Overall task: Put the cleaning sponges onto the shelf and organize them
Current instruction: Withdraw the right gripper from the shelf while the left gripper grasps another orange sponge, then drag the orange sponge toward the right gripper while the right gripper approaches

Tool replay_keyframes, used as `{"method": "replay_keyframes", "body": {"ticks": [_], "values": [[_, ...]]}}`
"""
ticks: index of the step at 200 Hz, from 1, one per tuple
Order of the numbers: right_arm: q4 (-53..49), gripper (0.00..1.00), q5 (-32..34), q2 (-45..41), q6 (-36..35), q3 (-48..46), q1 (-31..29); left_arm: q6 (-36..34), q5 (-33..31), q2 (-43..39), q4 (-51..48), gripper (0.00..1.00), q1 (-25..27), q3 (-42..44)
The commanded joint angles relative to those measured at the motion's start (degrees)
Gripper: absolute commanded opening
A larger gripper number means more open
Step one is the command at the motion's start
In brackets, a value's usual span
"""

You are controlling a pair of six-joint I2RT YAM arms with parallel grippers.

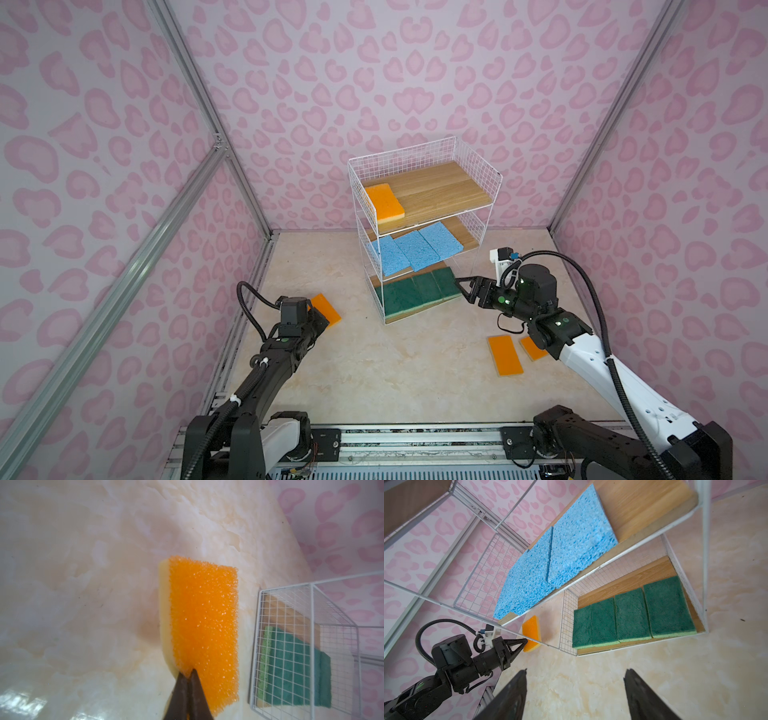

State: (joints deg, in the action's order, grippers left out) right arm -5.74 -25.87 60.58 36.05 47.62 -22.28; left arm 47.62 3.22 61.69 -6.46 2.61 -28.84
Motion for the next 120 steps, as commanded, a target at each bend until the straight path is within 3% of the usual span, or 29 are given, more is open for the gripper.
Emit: {"method": "replay_keyframes", "body": {"ticks": [1, 48, 120], "values": [[0.4, 0.75, 0.0, -0.7, 0.7, -1.2, -1.4, -0.8, 1.1, -3.3, -3.3, 0.04, 1.5, -0.3], [1.4, 0.77, 3.8, -0.7, 1.8, -3.2, -9.7, 1.9, 1.2, -11.4, -4.6, 0.03, 8.0, 3.2], [4.6, 0.80, 7.2, 1.0, 5.6, -5.3, -18.7, 6.0, -1.9, -16.3, -4.5, 0.03, 20.5, 6.4]]}}
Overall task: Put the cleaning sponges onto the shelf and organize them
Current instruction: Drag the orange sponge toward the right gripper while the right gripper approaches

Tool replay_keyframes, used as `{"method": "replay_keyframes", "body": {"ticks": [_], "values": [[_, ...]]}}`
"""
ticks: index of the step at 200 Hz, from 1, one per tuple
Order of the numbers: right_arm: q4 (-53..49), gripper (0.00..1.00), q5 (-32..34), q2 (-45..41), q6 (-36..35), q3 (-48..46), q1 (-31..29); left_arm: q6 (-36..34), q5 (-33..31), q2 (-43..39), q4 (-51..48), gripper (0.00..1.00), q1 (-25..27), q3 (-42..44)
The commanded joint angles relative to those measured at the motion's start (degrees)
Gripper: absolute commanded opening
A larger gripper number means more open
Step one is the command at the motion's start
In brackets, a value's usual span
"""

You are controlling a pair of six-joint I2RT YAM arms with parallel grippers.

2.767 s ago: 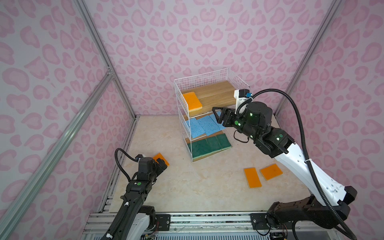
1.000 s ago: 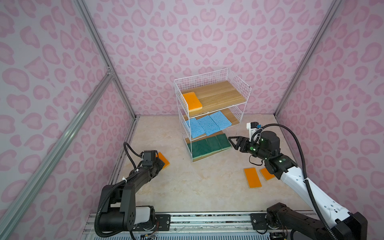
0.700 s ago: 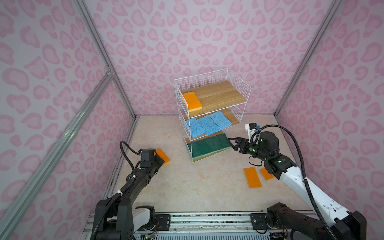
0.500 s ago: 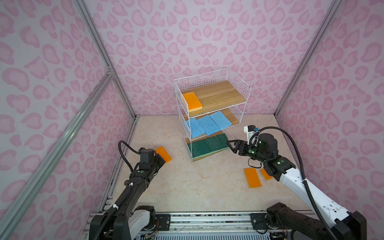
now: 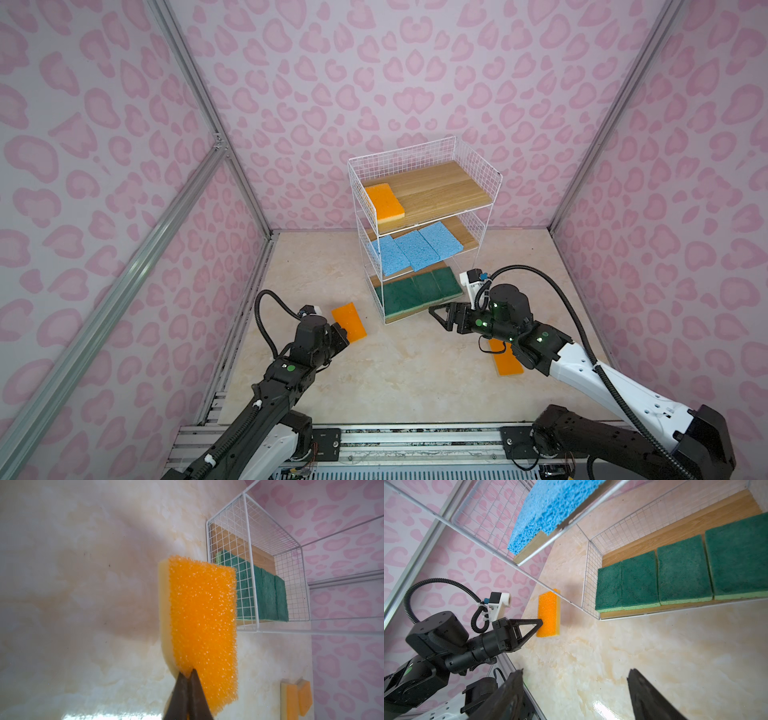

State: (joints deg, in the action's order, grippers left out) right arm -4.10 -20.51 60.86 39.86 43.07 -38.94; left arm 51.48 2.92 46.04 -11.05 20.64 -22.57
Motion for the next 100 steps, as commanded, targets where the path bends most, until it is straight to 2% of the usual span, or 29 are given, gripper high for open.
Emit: {"method": "replay_keyframes", "body": {"ticks": [1, 63, 100], "values": [[3.0, 0.80, 2.0, 0.7, 1.8, -0.8, -2.2, 2.1, -1.6, -0.6, 0.1, 0.03, 2.6, 0.2], [5.0, 0.78, 1.7, 4.0, 4.0, -1.0, -7.1, 4.3, -4.2, 0.2, 1.8, 0.03, 10.6, -1.3], [6.4, 0.68, 0.1, 6.9, 5.1, 0.0, -8.6, 5.2, -4.7, 1.1, 2.2, 0.04, 13.0, -3.4]]}}
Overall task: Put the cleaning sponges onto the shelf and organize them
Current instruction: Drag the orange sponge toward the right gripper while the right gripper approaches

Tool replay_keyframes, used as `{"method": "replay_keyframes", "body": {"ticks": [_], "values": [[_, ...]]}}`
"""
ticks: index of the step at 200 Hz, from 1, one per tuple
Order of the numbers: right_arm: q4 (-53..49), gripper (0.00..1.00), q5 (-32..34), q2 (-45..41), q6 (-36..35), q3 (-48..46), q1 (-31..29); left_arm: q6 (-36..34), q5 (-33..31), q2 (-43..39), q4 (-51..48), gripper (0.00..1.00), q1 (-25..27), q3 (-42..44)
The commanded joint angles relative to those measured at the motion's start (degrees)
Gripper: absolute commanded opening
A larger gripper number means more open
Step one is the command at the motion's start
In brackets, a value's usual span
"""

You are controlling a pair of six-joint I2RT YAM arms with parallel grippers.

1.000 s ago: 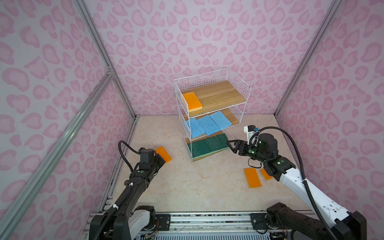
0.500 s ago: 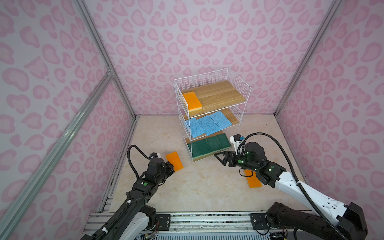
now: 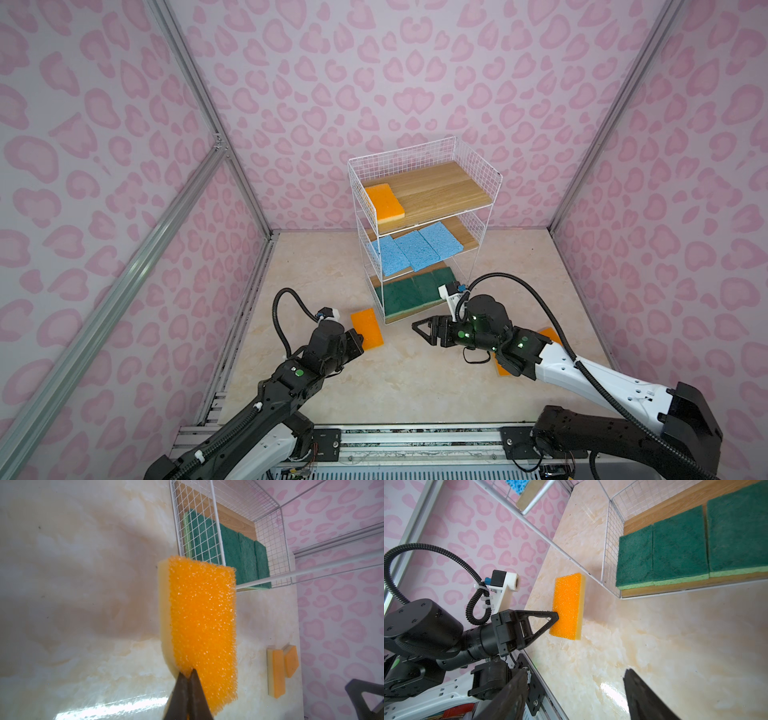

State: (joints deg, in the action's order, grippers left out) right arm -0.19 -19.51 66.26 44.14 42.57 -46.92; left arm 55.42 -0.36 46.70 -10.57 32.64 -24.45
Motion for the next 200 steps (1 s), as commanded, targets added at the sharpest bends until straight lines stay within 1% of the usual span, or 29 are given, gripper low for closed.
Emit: {"method": "replay_keyframes", "body": {"ticks": [1, 19, 40, 52, 79, 107, 154, 182, 200], "values": [[2.5, 0.68, -1.0, 1.6, 0.8, 0.6, -0.7, 1.3, -1.5, 0.4, 1.8, 0.04, 1.1, -1.6], [3.0, 0.67, -1.9, 3.1, 1.0, 1.2, -1.4, 1.9, -2.2, 0.0, 1.8, 0.04, 1.9, -2.2], [4.5, 0.70, -1.9, 4.7, 1.5, 1.5, -2.7, 2.7, -2.9, -0.3, 1.9, 0.04, 2.0, -3.2], [5.3, 0.71, -2.0, 6.0, 1.6, 1.7, -3.5, 2.9, -3.4, -0.1, 1.9, 0.04, 2.1, -4.0], [7.5, 0.66, -3.0, 9.7, 2.7, 2.6, -5.2, 2.9, -4.4, 0.2, 1.7, 0.04, 2.0, -5.9], [9.8, 0.60, -4.0, 12.0, 3.6, 3.8, -5.7, 3.0, -4.0, 0.5, 1.9, 0.04, 2.0, -7.4], [11.3, 0.63, -5.0, 15.1, 3.6, 6.3, -5.7, 4.2, -2.8, 0.7, 2.6, 0.04, 2.0, -7.1], [11.7, 0.61, -5.4, 17.0, 3.5, 7.6, -5.6, 4.5, -2.5, 0.1, 2.7, 0.04, 2.0, -7.5], [11.5, 0.58, -5.1, 18.0, 3.2, 8.6, -5.6, 4.6, -2.2, 0.0, 2.7, 0.04, 2.0, -7.9]]}}
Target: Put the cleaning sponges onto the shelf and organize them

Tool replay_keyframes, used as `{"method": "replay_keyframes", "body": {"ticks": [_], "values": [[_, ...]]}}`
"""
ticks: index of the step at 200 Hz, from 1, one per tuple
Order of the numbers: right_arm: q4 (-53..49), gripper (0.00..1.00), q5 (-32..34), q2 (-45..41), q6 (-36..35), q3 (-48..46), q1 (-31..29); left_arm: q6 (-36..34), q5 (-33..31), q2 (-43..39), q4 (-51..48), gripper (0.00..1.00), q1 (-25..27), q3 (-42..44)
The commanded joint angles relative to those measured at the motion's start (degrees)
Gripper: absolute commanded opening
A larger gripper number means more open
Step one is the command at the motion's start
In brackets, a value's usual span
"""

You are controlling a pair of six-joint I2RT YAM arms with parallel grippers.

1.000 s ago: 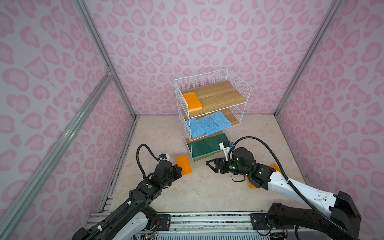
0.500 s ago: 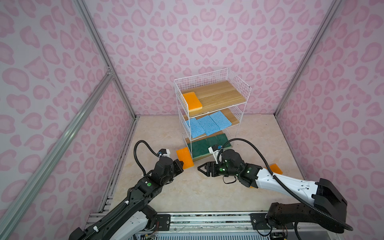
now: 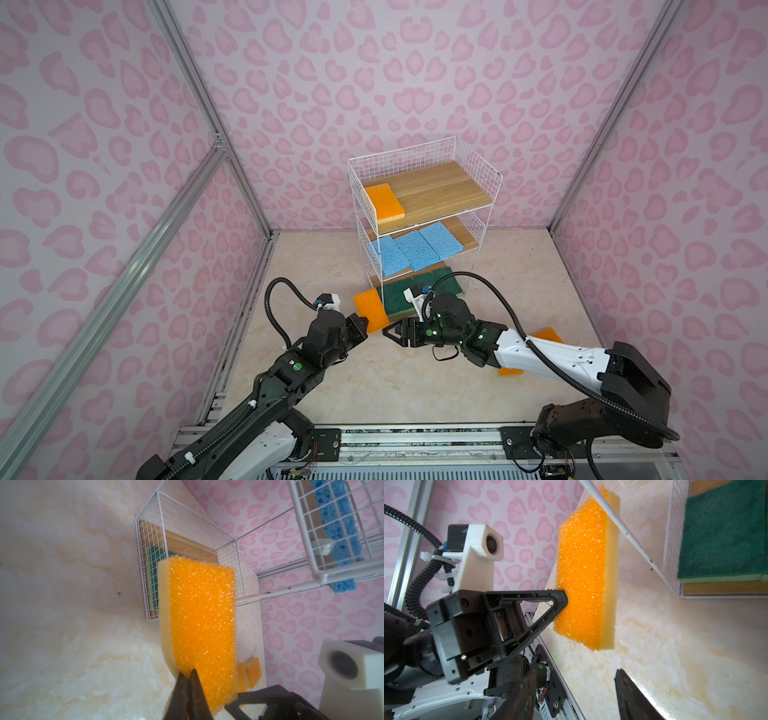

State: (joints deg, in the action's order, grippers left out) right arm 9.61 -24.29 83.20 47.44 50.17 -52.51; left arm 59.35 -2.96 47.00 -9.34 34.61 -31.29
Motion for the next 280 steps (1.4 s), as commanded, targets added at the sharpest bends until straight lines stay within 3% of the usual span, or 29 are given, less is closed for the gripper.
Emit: {"method": "replay_keyframes", "body": {"ticks": [1, 38, 109, 142, 164, 190, 209, 216, 238, 280], "values": [[1.7, 0.58, -0.3, 1.1, -0.1, 1.0, 0.0, 0.7, 0.5, -0.3, 1.5, 0.04, 0.1, -1.0], [2.3, 0.47, -0.1, 1.7, -0.1, 1.7, 0.5, 0.9, 1.1, -0.8, 1.6, 0.04, 0.1, -0.6], [2.6, 0.07, 0.2, 1.8, 0.0, 1.8, 0.7, 1.2, 1.2, -0.8, 1.9, 0.04, 0.1, -0.1], [1.5, 0.00, 1.0, 1.2, -0.7, 1.9, 0.6, 1.0, 1.3, -1.2, 2.1, 0.05, 0.1, 0.4], [0.5, 0.00, 1.2, 0.8, -1.3, 1.9, 0.7, 0.6, 1.2, -1.7, 1.8, 0.24, 0.1, 0.4], [-0.8, 0.00, 1.5, 0.2, -2.1, 1.9, 0.7, -0.3, 0.4, -2.5, 0.9, 0.55, 0.1, 0.2], [-1.9, 0.00, 1.9, -0.5, -2.7, 1.7, 0.7, -1.1, -0.3, -2.9, -0.2, 0.85, 0.1, 0.0], [-2.4, 0.00, 2.0, -0.7, -2.9, 1.7, 0.7, -1.4, -0.5, -3.1, -0.7, 0.91, 0.0, -0.1], [-4.3, 0.00, 2.5, -1.9, -3.9, 1.4, 0.7, -1.8, -1.3, -3.8, -1.5, 0.96, 0.0, 0.1], [-5.5, 0.00, 3.1, -3.0, -4.4, 0.2, 1.0, -2.3, -2.1, -3.6, -2.0, 0.92, 0.0, 1.6]]}}
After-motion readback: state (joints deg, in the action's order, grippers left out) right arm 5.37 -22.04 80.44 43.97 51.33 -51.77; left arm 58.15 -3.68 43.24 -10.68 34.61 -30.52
